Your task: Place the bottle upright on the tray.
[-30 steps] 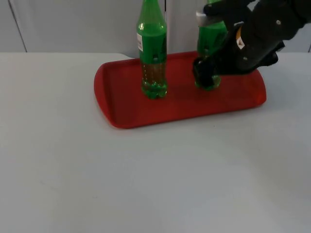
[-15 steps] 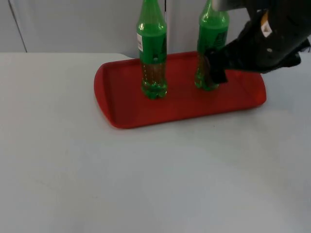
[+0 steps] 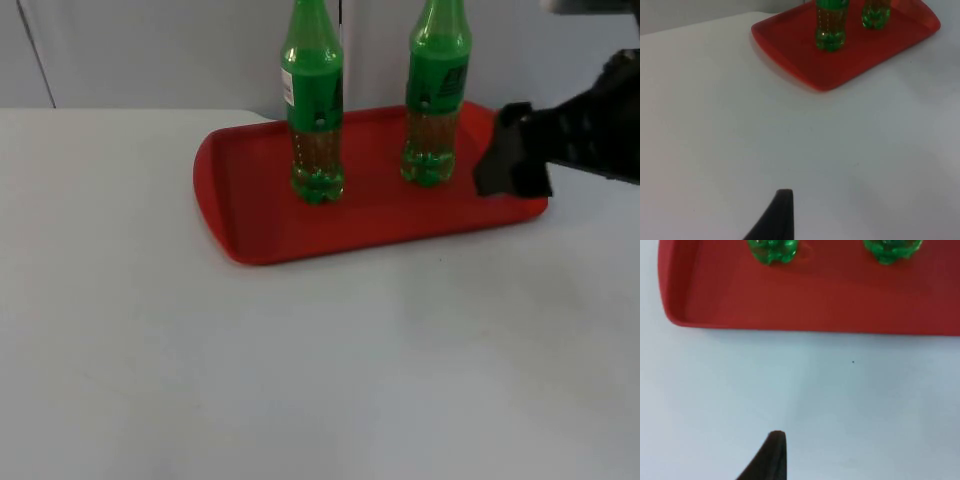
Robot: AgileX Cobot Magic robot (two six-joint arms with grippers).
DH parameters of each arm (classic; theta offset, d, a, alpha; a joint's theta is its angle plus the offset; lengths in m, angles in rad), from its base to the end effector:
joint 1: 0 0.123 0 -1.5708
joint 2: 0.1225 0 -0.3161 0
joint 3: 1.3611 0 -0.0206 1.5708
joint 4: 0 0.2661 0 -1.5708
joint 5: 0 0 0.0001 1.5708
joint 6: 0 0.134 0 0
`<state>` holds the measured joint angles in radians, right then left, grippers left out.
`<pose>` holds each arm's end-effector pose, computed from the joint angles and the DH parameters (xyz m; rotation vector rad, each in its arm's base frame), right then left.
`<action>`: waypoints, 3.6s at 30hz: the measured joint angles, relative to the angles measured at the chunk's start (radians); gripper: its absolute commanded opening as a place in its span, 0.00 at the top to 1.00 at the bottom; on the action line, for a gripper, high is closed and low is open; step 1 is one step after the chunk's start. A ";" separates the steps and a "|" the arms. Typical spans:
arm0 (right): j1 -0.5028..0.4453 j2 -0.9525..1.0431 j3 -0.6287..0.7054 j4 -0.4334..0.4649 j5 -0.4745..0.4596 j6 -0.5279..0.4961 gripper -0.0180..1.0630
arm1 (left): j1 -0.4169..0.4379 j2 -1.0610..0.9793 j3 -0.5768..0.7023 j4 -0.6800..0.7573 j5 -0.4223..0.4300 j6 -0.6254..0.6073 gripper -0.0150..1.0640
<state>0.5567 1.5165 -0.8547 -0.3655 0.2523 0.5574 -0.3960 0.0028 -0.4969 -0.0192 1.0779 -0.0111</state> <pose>0.3018 0.1737 0.2142 -0.3794 2.3623 0.2547 0.0132 -0.0080 0.2619 0.3986 2.0400 -0.2729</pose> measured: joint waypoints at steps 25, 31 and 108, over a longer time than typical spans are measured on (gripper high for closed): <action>0.000 -0.768 0.198 0.034 0.123 -0.062 0.01 | 0.000 0.000 0.000 0.000 0.000 0.000 0.01; 0.000 -0.947 0.200 0.034 0.229 -0.071 0.01 | 0.000 0.000 0.000 0.000 0.000 0.000 0.01; 0.004 -1.513 0.333 0.346 0.833 -0.557 0.01 | 0.000 0.000 0.000 0.000 0.000 0.000 0.01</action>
<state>0.5608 0.0032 -0.5216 -0.0195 1.0848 0.0000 -0.3960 0.0028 -0.4969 -0.0192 1.0779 -0.0111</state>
